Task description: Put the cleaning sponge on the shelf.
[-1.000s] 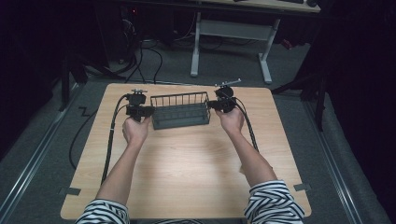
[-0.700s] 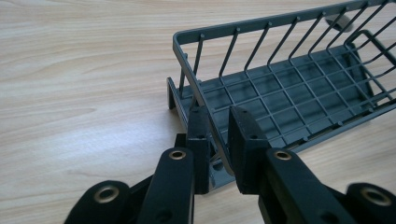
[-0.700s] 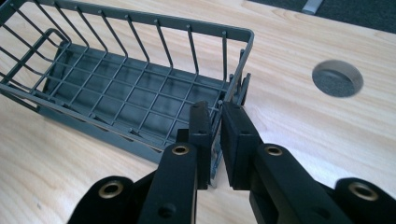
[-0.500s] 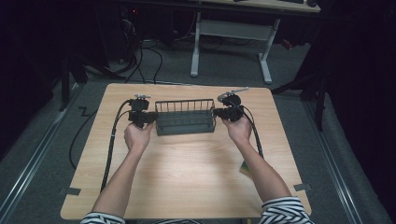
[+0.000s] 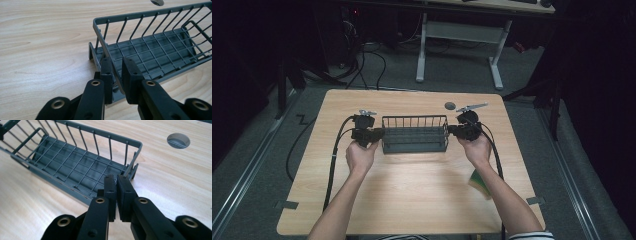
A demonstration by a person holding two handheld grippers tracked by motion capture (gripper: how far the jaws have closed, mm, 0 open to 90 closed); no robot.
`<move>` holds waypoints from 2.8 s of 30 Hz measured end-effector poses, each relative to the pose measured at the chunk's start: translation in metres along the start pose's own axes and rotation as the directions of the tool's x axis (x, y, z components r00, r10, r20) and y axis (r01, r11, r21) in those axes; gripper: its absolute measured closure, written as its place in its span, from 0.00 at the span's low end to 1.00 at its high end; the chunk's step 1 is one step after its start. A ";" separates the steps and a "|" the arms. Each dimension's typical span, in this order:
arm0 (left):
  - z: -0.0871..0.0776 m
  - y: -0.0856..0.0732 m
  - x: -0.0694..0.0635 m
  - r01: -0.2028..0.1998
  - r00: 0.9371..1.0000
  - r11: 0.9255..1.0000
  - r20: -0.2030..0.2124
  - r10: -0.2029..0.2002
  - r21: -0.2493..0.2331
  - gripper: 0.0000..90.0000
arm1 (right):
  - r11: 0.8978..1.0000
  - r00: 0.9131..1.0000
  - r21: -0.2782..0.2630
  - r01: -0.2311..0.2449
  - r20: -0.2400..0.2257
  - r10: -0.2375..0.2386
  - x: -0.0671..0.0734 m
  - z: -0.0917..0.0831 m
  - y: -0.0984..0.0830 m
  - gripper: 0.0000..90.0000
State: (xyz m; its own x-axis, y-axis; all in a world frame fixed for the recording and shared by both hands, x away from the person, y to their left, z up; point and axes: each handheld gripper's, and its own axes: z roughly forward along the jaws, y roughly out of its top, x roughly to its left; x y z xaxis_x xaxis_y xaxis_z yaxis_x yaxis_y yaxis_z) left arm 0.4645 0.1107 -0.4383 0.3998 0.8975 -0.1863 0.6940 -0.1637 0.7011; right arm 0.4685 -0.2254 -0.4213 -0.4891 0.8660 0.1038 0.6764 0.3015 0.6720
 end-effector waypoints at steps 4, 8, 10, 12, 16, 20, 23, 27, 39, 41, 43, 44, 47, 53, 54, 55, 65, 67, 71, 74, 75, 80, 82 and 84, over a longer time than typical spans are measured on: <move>-0.003 -0.005 -0.002 0.000 1.000 1.000 0.009 0.000 -0.006 0.89 | 1.000 1.000 0.001 -0.006 -0.020 0.007 0.002 -0.006 -0.007 0.96; -0.008 -0.011 -0.007 -0.006 1.000 1.000 0.012 0.006 -0.005 0.89 | 1.000 1.000 0.007 0.011 -0.018 -0.011 0.005 -0.011 -0.012 0.96; -0.010 -0.014 -0.008 -0.006 1.000 1.000 0.016 0.006 -0.005 0.89 | 1.000 1.000 -0.007 0.007 -0.025 -0.007 0.004 -0.013 -0.017 0.96; -0.012 -0.015 -0.011 -0.009 1.000 1.000 0.018 0.009 -0.003 0.89 | 1.000 0.999 -0.009 -0.006 -0.034 0.006 0.004 -0.015 -0.020 0.96; -0.015 -0.018 -0.014 -0.019 1.000 1.000 0.020 0.019 0.000 0.88 | 1.000 1.000 0.003 0.014 -0.022 -0.014 0.006 -0.020 -0.022 0.96; -0.015 -0.021 -0.016 -0.028 0.999 1.000 0.021 0.028 -0.007 0.86 | 1.000 1.000 -0.005 0.014 -0.025 -0.014 0.007 -0.021 -0.027 0.94; -0.016 -0.022 -0.015 -0.024 0.999 0.999 0.048 0.026 -0.031 0.80 | 1.000 0.999 -0.017 -0.008 -0.041 0.007 0.004 -0.022 -0.033 0.83; -0.020 -0.023 -0.016 -0.028 0.999 0.997 0.039 0.031 -0.075 0.65 | 0.999 0.999 -0.047 -0.020 -0.029 0.019 0.001 -0.029 -0.034 0.63; -0.043 -0.033 -0.007 -0.047 0.995 0.987 0.084 0.060 -0.152 0.42 | 0.990 1.000 -0.143 0.004 0.027 0.000 -0.012 -0.053 -0.061 0.47; -0.045 -0.036 -0.005 -0.049 0.994 0.986 0.087 0.064 -0.157 0.42 | 0.987 1.000 -0.159 0.007 0.028 -0.003 -0.013 -0.056 -0.065 0.47; -0.048 -0.043 -0.001 -0.046 0.994 0.985 0.089 0.062 -0.164 0.42 | 0.991 0.999 -0.132 0.019 0.034 -0.014 -0.015 -0.061 -0.069 0.45; -0.050 -0.050 0.003 -0.045 0.995 0.985 0.086 0.060 -0.169 0.42 | 0.990 0.998 -0.138 0.035 0.057 -0.027 -0.015 -0.067 -0.075 0.45; -0.054 -0.062 0.009 -0.050 0.995 0.984 0.074 0.063 -0.170 0.42 | 0.988 0.997 -0.148 0.039 0.069 -0.029 -0.017 -0.073 -0.083 0.40; -0.055 -0.085 0.017 -0.072 0.996 0.986 0.040 0.079 -0.149 0.41 | 0.986 0.995 -0.166 0.027 0.094 -0.011 -0.022 -0.083 -0.103 0.32; -0.055 -0.085 0.017 -0.072 0.996 0.986 0.040 0.079 -0.149 0.41 | 0.985 0.996 -0.170 0.019 0.090 -0.004 -0.023 -0.085 -0.108 0.31; -0.054 -0.089 0.018 -0.070 0.996 0.987 0.037 0.076 -0.145 0.41 | 0.986 0.996 -0.167 0.017 0.086 -0.003 -0.024 -0.086 -0.111 0.30; -0.033 -0.125 0.021 -0.098 0.995 0.992 -0.017 0.097 -0.079 0.37 | 0.989 0.996 -0.148 0.024 0.087 -0.011 -0.031 -0.090 -0.142 0.25; -0.029 -0.131 0.022 -0.098 0.995 0.993 -0.029 0.096 -0.069 0.36 | 0.989 0.997 -0.145 0.013 0.080 -0.001 -0.033 -0.089 -0.149 0.24; -0.023 -0.140 0.025 -0.095 0.995 0.994 -0.046 0.093 -0.047 0.35 | 0.992 0.997 -0.127 -0.003 0.077 0.013 -0.036 -0.086 -0.160 0.22; -0.019 -0.143 0.027 -0.106 0.992 0.994 -0.071 0.103 -0.034 0.34 | 0.993 0.997 -0.119 -0.011 0.077 0.020 -0.038 -0.081 -0.169 0.18; -0.018 -0.144 0.028 -0.103 0.992 0.994 -0.074 0.101 -0.033 0.34 | 0.995 0.997 -0.104 -0.001 0.078 0.009 -0.038 -0.077 -0.172 0.16; -0.015 -0.144 0.028 -0.115 0.988 0.993 -0.102 0.112 -0.028 0.33 | 0.994 0.996 -0.105 0.015 0.087 -0.006 -0.036 -0.070 -0.177 0.13; -0.015 -0.144 0.028 -0.116 0.988 0.993 -0.108 0.113 -0.025 0.33 | 0.994 0.997 -0.105 0.018 0.078 -0.009 -0.035 -0.067 -0.179 0.12; -0.014 -0.146 0.027 -0.128 0.986 0.991 -0.117 0.123 -0.031 0.33 | 0.998 0.996 -0.060 0.029 0.085 -0.024 -0.037 -0.060 -0.180 0.10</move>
State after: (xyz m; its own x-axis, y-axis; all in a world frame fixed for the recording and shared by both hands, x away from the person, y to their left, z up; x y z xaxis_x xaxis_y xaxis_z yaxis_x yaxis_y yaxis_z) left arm 0.3657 0.1642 -0.5357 0.4096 0.9121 -0.0169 0.6183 -0.2639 0.7403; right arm 0.3317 -0.3357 -0.5025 -0.4564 0.8895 0.0249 0.6278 0.3020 0.7174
